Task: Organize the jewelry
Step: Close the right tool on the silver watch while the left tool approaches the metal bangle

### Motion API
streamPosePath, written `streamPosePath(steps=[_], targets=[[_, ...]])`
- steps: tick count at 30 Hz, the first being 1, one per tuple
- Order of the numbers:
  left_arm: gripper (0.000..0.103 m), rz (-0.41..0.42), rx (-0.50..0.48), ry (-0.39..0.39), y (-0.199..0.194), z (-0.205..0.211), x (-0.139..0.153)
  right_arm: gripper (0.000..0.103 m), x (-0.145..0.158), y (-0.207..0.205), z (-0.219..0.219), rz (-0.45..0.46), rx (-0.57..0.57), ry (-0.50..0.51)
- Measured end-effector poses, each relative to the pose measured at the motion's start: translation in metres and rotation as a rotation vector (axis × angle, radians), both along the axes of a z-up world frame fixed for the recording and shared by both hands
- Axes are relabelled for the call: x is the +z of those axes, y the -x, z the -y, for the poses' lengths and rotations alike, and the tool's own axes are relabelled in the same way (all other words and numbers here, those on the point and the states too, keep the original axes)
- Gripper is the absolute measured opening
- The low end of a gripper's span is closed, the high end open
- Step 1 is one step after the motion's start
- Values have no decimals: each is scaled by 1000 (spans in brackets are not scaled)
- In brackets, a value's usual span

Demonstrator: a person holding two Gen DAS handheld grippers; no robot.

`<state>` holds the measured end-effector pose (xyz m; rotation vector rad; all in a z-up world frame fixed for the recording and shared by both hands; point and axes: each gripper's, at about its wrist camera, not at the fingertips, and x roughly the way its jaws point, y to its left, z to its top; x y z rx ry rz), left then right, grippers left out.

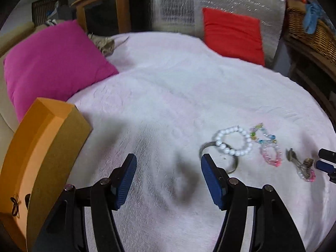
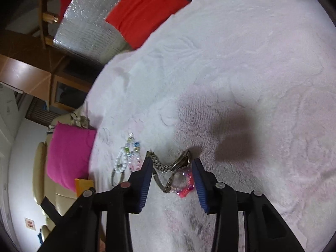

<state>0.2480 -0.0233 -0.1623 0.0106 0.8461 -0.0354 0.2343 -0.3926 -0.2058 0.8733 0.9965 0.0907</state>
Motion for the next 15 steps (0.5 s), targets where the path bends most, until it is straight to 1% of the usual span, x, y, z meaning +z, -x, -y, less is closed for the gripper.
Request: streamPosePath(steps=[1,2,3,7,10,12,15], targets=[[64,-8,-2,6,-1,-1,-2,43,-3,-2,0,-17,4,8],[64,-12,-4,10,-2,-2,-3,41,-9,-8,-3,-57,8,21],[64,-13,-6,10,-2,-2,-4,37,-14,-10,-4,-78,7,19],[64,-15,-18,-13,-7,-1,-6,37,-10,-7,-9,-89,5,27],[64,-29,-27,-2,-9,2,-7,37,-12,-8,-16,-106,7,53],[64,-28,-40,1,-8,6,-6,37,-13,-13,-20,-98,-4,58],[64,-19,-58,-24,-6,12,-6,36,-14,-18,-22,-97,-17,68]])
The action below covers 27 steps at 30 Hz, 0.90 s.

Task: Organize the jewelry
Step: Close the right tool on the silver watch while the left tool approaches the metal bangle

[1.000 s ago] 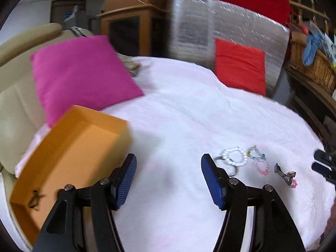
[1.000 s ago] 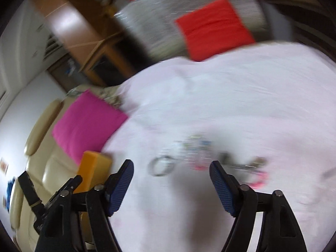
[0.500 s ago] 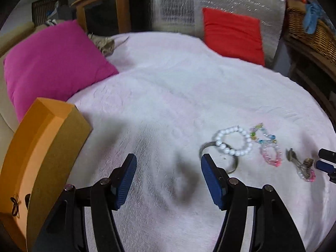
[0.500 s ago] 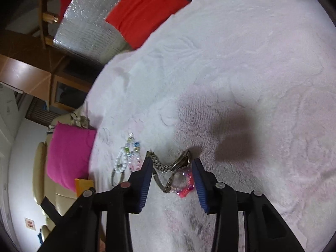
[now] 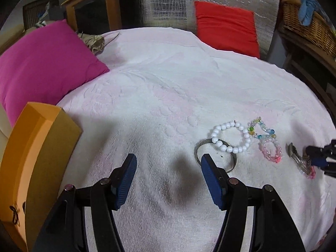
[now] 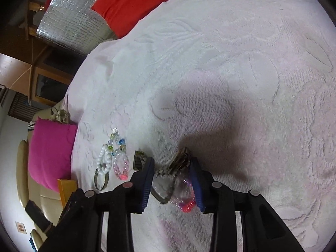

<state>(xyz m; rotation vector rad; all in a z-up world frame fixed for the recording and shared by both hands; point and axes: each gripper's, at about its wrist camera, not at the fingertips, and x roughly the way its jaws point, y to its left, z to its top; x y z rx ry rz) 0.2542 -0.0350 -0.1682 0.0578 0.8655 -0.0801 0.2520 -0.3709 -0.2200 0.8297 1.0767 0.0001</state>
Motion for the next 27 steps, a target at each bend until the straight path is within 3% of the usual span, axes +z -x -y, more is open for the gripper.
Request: streamPosePath(steps=[2,7,8,18,27], targets=[[64,-9,3,-4,-1,-1,-2,26,-1,-4,-2,-3,-6,24],[64,-22,4,7,-5,-7,-5,24,1,-11,-8,1,-3,85],[64,-18,-1,10,-5,-7,-4,19,2,-12,-11,5,0,114],[64,-49,-103,152,-12,-11,-8,17,3,-7,-18,50,13,185],[64,-109,-144,120,-25,11,-22,18,1,-5,-14,59,12,159]])
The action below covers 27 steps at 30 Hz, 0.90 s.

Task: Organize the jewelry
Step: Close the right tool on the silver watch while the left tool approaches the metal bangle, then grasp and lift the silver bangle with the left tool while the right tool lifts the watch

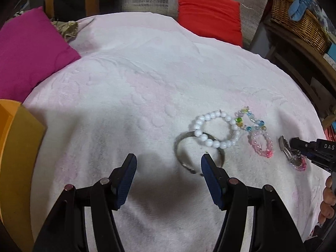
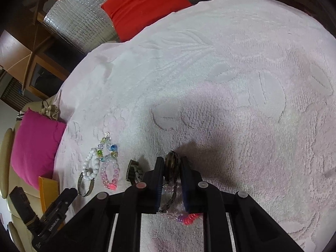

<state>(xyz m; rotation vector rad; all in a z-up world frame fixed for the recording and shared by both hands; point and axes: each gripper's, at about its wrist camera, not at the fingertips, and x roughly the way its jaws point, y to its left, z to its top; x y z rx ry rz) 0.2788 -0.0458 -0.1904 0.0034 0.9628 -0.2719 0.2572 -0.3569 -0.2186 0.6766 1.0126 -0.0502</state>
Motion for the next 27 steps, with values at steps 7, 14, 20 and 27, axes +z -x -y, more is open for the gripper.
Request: streamPosePath(steps=[7,14,20,27], targets=[[66,-13,-107,-95,6,33,-8,18,0,1,0,2,-2,3],[72,-7,-114,-90,-2,43,-10,18,0,1,0,4,-1,-5],[74,0,-117,-97,-6,48,-13,18,0,1,0,5,5,1],[62,15,-116,-102,-21,46,-20,18,1,0,0,7,14,8]])
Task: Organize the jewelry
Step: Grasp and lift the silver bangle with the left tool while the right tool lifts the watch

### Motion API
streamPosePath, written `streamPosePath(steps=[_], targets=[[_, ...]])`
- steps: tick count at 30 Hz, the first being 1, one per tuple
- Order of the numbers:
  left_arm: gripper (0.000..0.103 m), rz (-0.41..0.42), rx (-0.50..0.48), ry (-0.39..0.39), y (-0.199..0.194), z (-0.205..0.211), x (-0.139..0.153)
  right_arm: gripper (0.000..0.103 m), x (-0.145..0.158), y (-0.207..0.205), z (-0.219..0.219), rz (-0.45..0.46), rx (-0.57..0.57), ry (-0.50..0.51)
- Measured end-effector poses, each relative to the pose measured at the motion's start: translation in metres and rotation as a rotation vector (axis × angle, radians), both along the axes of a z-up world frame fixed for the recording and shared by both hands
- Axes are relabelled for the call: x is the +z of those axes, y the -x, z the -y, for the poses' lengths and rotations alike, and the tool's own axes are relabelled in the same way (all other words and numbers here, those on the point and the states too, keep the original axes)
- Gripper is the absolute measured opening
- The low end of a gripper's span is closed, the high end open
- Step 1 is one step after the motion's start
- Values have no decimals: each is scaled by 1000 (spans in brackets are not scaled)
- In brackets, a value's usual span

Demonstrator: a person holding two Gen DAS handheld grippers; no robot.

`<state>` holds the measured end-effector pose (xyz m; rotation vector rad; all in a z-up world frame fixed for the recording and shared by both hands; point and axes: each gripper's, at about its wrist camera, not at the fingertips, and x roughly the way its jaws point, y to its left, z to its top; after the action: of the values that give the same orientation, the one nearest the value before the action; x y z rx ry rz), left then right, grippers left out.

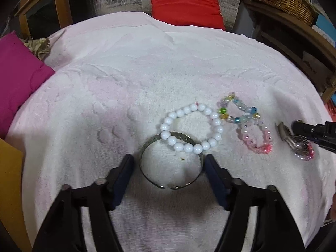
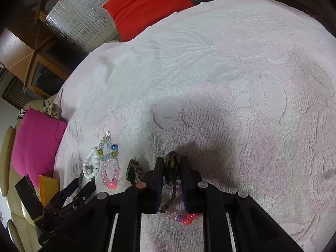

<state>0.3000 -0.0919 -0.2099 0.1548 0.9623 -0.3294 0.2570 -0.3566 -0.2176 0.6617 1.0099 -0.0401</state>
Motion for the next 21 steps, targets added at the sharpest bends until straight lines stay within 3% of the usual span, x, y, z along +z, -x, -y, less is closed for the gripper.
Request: streamPosePath(steps=[12,21], targets=[[62,-41,21,-21,9,-15,8,16,14,5,-1,77,13,4],[62,-60,15,29,55,-40,25,13,43,19,-8,195,53,37]])
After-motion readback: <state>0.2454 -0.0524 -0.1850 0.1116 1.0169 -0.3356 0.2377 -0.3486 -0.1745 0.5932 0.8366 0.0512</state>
